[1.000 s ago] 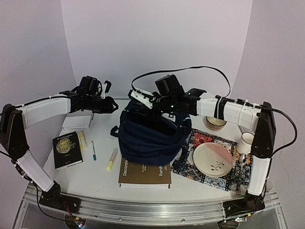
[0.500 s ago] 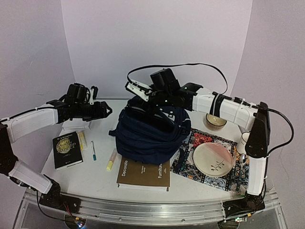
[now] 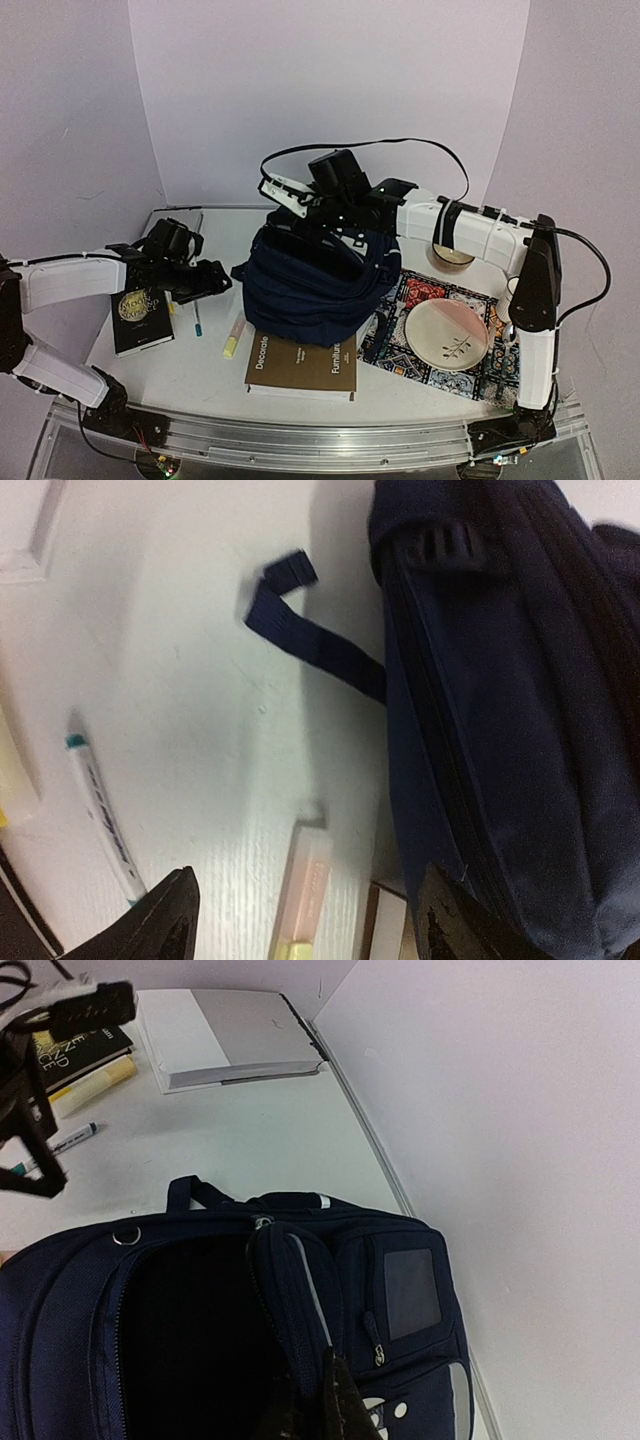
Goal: Pack the student bag
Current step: Pick up the pen at the center of the board.
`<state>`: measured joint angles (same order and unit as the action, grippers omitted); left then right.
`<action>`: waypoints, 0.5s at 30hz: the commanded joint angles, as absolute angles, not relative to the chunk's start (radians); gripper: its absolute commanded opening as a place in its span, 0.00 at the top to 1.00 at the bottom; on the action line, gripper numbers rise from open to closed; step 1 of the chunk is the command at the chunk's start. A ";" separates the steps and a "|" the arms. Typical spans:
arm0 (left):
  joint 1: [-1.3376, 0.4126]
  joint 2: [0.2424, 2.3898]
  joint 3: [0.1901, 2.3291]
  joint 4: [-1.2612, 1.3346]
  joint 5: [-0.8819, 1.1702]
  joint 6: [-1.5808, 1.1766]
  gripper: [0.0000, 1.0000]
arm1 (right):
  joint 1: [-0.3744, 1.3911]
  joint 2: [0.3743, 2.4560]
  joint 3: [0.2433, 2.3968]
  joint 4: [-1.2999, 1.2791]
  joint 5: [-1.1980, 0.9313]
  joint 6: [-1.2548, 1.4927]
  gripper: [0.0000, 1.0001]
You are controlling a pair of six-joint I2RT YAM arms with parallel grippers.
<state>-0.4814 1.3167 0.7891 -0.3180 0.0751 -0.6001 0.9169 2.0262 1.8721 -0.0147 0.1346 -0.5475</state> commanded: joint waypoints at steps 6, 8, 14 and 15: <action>-0.629 1.307 0.718 -0.308 0.033 -0.687 0.25 | 0.915 2.029 1.947 0.083 0.176 -0.577 1.00; -0.645 1.316 0.717 -0.303 0.040 -0.680 0.27 | 0.915 2.031 1.947 0.083 0.173 -0.575 1.00; -0.691 1.385 0.706 -0.301 0.011 -0.685 0.35 | 0.915 2.031 1.944 0.084 0.170 -0.565 1.00; -0.695 1.407 0.704 -0.301 0.010 -0.685 0.37 | 0.916 2.031 1.944 0.085 0.169 -0.563 1.00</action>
<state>-0.6756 1.3438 0.7125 -0.3131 0.0428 -0.6807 0.9173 2.0330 1.8786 -0.0106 0.1432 -0.5697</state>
